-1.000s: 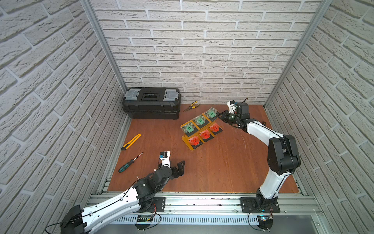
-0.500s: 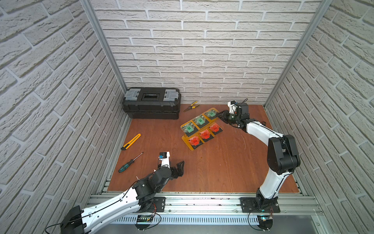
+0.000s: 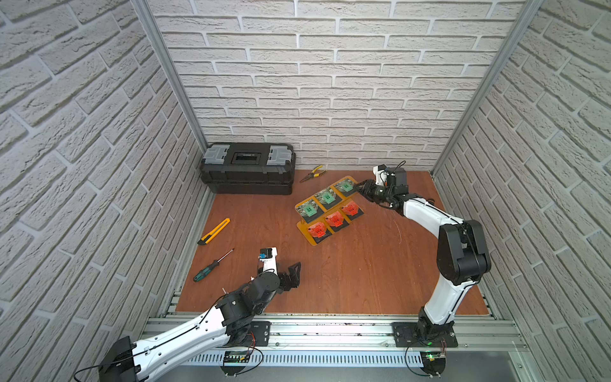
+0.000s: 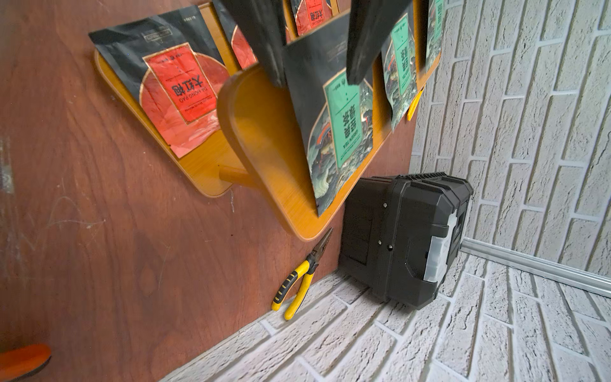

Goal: Place the tea bags on the shelf by color
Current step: Place the tea bag on the shelf.

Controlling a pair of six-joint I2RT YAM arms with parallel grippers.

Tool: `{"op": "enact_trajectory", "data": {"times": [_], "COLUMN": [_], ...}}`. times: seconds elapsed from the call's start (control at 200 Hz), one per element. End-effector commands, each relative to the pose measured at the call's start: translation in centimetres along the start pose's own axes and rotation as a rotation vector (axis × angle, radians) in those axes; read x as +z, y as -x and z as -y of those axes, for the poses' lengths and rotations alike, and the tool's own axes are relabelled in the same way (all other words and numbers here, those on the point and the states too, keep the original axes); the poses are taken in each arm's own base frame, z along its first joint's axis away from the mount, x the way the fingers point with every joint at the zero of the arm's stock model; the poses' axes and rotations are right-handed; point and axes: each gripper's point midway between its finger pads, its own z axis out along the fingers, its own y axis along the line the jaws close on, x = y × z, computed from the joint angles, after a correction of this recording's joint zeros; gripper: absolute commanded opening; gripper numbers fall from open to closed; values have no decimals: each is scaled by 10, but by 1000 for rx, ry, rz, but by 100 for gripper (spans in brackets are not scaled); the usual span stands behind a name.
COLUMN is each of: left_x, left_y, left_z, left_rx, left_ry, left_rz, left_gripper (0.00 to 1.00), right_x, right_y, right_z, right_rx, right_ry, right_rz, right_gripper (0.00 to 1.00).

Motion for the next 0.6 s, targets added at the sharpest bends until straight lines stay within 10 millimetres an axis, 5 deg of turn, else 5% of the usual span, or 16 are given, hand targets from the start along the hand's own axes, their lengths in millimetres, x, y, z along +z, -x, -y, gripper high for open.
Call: {"op": "enact_trajectory", "data": {"times": [0.0, 0.595], "left_x": [1, 2], "left_y": [2, 5], "left_z": [-4, -1], "left_rx": [-10, -4], "left_ry": [11, 13], "left_rz": [20, 23], "left_gripper": [98, 98], "right_x": [-5, -13], "right_y": [9, 13], "right_z": [2, 14], "right_rx": [-16, -30], "right_ry": [-17, -98], "right_rz": [16, -1], "right_gripper": [36, 50]}}
